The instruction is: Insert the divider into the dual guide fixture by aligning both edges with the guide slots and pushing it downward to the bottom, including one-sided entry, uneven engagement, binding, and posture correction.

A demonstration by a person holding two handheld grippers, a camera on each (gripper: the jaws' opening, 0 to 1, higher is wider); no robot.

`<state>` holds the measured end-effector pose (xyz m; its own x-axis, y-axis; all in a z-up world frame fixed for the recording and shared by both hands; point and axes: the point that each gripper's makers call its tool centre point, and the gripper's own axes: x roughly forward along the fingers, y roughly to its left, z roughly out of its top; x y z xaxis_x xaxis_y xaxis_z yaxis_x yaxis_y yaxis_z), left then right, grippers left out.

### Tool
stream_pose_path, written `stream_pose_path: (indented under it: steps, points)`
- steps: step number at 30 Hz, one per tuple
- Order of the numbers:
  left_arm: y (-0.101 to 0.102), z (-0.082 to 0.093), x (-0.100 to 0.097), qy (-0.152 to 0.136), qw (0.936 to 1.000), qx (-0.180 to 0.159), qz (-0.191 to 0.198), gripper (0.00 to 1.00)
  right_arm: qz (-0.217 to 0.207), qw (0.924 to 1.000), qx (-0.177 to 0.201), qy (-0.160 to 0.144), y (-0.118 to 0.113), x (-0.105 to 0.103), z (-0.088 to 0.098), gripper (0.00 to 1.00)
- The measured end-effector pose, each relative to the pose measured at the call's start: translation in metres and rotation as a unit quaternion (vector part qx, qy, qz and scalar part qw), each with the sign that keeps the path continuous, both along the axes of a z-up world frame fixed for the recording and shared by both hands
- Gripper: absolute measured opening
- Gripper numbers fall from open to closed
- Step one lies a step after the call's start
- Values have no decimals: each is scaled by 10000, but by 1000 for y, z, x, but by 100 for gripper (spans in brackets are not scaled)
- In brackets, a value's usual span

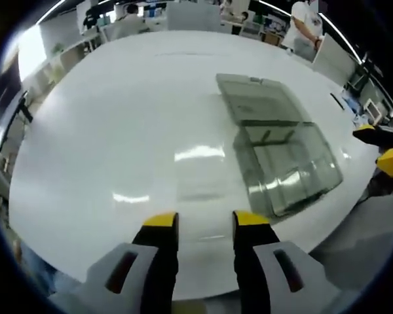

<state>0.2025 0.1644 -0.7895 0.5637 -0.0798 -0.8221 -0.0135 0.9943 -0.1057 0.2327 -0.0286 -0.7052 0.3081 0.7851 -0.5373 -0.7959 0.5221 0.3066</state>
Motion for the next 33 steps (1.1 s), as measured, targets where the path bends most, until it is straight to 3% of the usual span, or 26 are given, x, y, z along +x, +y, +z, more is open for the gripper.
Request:
stream_pose_path:
  steps: [23,33]
  points:
    - [-3,13,-6,-220,9996,-162,90,30,58,10000,13,-15,3,-5,3,44]
    - [-6,32,2,-476,9985,-283,0,30,73,10000,34,-24,4,-6,5,43]
